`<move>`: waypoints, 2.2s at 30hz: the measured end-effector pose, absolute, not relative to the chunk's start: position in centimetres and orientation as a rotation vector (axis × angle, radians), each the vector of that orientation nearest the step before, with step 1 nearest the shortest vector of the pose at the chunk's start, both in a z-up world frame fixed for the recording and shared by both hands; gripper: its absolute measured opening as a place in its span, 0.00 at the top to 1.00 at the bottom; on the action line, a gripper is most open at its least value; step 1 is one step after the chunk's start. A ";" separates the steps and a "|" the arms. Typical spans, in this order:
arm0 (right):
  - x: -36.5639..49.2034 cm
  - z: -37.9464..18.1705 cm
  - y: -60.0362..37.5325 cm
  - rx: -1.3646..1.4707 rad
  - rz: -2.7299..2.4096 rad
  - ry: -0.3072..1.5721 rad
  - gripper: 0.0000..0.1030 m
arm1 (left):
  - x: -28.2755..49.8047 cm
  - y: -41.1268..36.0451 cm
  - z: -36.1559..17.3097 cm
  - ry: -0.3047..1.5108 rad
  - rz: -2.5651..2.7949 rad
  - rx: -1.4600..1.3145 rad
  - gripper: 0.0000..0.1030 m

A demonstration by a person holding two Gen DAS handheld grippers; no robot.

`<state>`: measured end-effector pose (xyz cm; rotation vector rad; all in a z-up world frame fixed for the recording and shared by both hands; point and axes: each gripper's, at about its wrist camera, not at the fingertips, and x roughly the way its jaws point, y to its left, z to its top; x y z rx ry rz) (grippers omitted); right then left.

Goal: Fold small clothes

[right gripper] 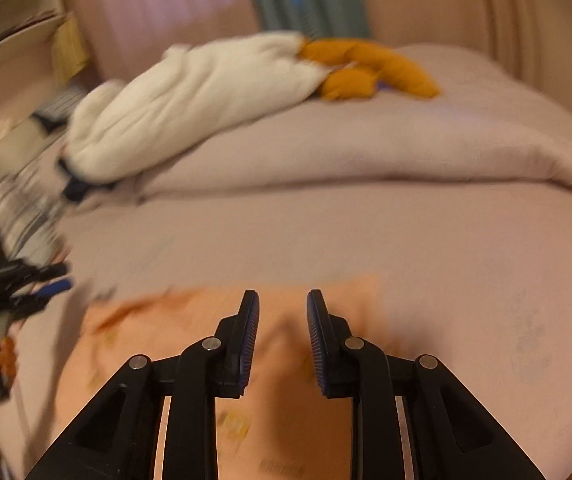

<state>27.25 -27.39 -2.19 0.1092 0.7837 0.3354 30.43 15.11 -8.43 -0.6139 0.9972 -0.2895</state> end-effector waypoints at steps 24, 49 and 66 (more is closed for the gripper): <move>29.4 -5.0 -19.3 0.026 0.384 0.807 0.77 | 34.1 14.8 -7.8 0.888 -0.179 -0.606 0.63; 18.5 -6.8 -16.6 0.036 0.594 0.916 0.77 | 23.3 12.2 -14.5 1.134 -0.487 -0.731 0.64; 23.3 -8.1 -17.4 0.181 0.401 0.924 0.78 | 23.6 11.0 -14.0 1.147 -0.416 -0.618 0.68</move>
